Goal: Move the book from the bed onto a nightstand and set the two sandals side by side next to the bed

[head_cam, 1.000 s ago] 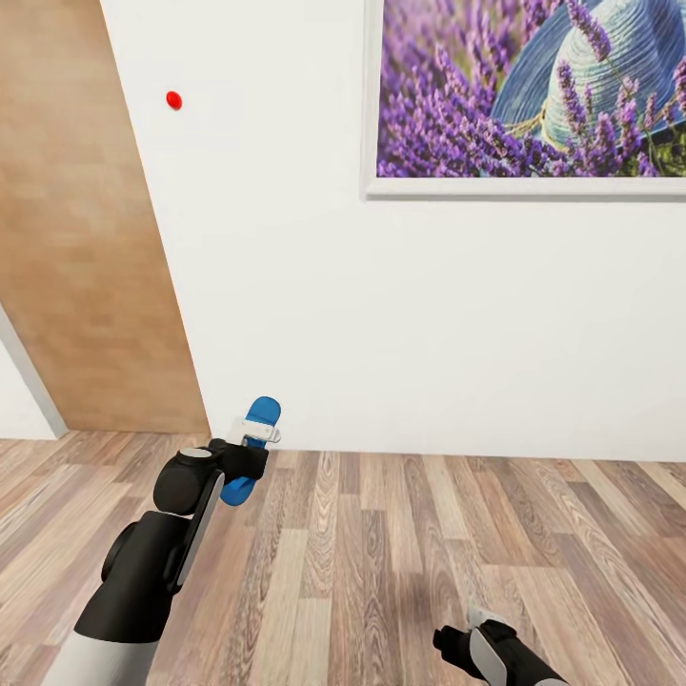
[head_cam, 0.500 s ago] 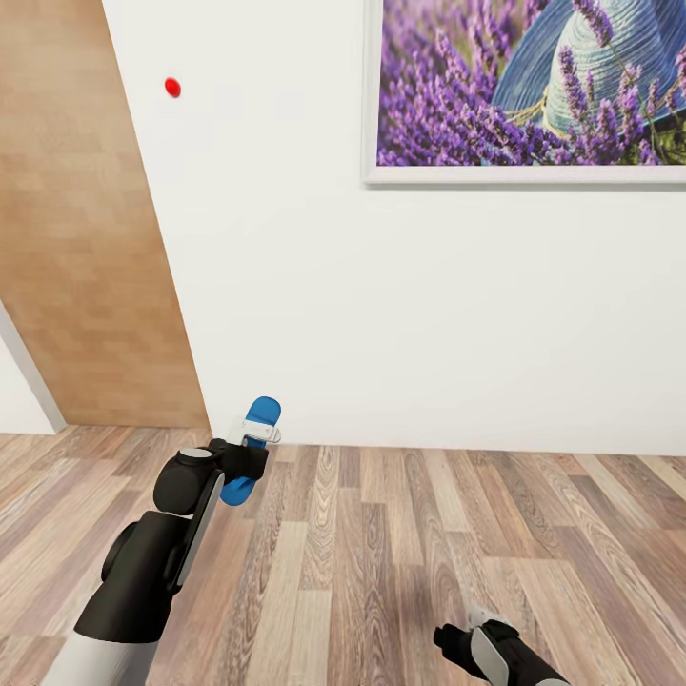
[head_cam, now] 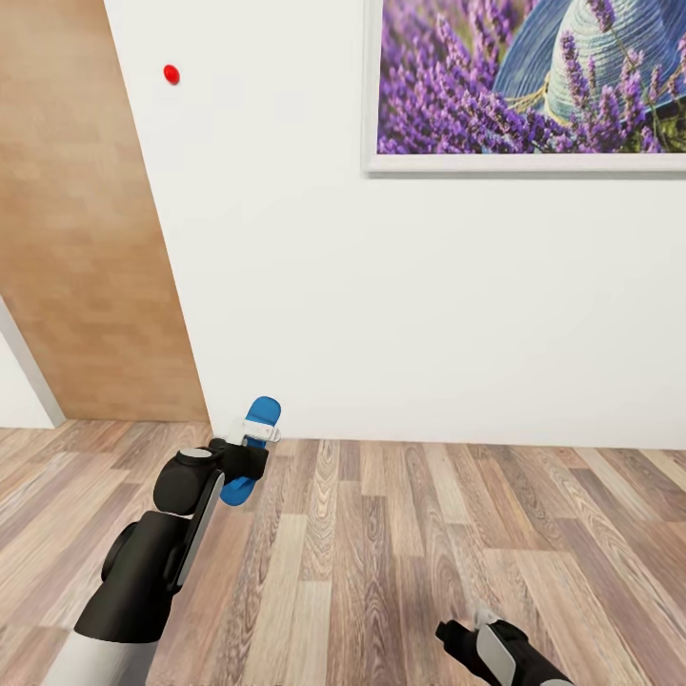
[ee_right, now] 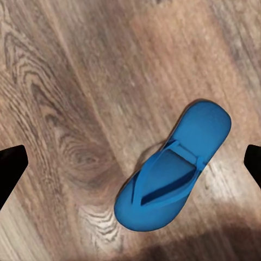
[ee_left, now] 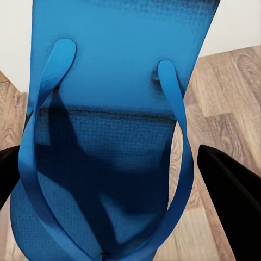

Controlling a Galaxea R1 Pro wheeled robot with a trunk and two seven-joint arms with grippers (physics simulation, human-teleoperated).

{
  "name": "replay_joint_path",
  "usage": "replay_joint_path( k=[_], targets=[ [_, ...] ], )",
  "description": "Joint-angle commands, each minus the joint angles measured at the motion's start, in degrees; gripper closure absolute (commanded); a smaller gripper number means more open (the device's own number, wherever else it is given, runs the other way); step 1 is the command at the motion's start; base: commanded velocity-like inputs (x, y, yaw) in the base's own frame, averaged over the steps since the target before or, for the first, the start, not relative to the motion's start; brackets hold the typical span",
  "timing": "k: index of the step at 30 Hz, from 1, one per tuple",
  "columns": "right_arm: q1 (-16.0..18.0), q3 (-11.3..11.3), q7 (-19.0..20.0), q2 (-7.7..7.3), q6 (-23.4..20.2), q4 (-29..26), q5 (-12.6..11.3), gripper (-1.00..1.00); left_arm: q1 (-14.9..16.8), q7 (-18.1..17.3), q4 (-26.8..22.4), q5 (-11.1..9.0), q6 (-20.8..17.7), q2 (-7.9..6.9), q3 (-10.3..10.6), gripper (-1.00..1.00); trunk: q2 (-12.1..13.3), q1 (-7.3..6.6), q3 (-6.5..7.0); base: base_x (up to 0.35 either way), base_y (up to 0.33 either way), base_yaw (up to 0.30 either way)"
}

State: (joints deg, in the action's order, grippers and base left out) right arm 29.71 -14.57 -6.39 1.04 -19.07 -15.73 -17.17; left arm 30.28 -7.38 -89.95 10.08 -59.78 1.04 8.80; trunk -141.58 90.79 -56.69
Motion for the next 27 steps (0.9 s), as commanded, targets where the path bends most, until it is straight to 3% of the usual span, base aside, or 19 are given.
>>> replay_joint_path(
  k=[1,9,15,27],
  targets=[
    [0.0,0.0,-0.39,0.0,-0.27,-0.16,-0.63,-1.0,0.04,-0.62,-0.05,0.64,-0.22,0.02,-0.02,1.0,-0.44,0.21,-0.24,0.0,0.0,0.0],
    [-0.08,-0.2,-0.46,-0.28,-0.22,-0.16,-1.02,-1.0,0.04,-0.62,-0.05,0.67,-0.22,0.02,-0.02,1.0,-1.72,1.01,-1.89,0.0,0.0,0.0],
    [-0.18,-1.19,-0.47,-0.88,0.78,-0.09,-4.13,-1.0,0.04,-0.62,-0.05,0.74,-0.22,0.02,-0.02,1.0,-1.8,1.16,-3.21,0.0,0.0,0.0],
    [-0.26,-1.84,-0.55,-1.99,4.16,0.92,-5.45,-1.0,0.04,-0.62,-0.05,0.73,-0.22,0.03,-0.02,1.0,-1.96,1.47,-5.87,0.0,0.0,0.0]
  ],
)
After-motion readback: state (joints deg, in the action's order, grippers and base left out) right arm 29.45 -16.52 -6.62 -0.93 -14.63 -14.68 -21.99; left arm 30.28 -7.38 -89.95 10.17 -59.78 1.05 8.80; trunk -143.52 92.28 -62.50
